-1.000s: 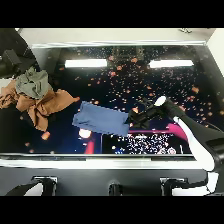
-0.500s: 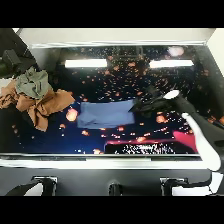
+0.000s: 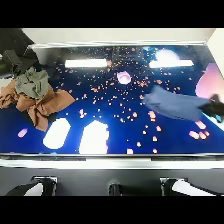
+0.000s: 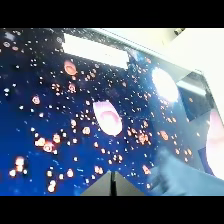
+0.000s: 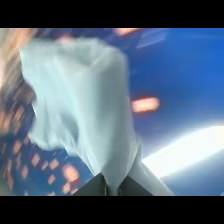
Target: Fold the shirts.
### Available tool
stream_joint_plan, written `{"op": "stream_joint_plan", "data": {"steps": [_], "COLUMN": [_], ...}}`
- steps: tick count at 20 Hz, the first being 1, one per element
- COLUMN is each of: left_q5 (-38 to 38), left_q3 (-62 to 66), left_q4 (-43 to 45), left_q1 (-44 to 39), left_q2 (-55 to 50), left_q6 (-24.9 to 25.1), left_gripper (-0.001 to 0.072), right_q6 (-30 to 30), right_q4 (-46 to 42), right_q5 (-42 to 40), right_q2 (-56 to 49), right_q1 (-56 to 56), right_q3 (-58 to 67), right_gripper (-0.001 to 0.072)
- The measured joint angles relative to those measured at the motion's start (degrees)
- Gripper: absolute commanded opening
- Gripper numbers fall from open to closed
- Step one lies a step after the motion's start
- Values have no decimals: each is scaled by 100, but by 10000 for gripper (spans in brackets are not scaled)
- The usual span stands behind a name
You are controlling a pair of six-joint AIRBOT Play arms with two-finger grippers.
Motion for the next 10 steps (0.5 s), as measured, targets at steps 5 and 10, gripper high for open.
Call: {"op": "stream_joint_plan", "data": {"steps": [5, 10], "left_q5": [-22, -24], "left_q3": [0, 0], "left_q4": [-4, -17], "left_q1": [0, 0], "left_q2": [2, 4], "left_q6": [0, -24], "left_gripper": [32, 33], "right_q6": [496, 730], "right_q4": [-1106, -2103], "right_q5": [494, 518], "right_q2": [216, 372], "right_q1": [-1773, -2306], "right_q3": [-168, -1158], "right_gripper": [43, 43]}}
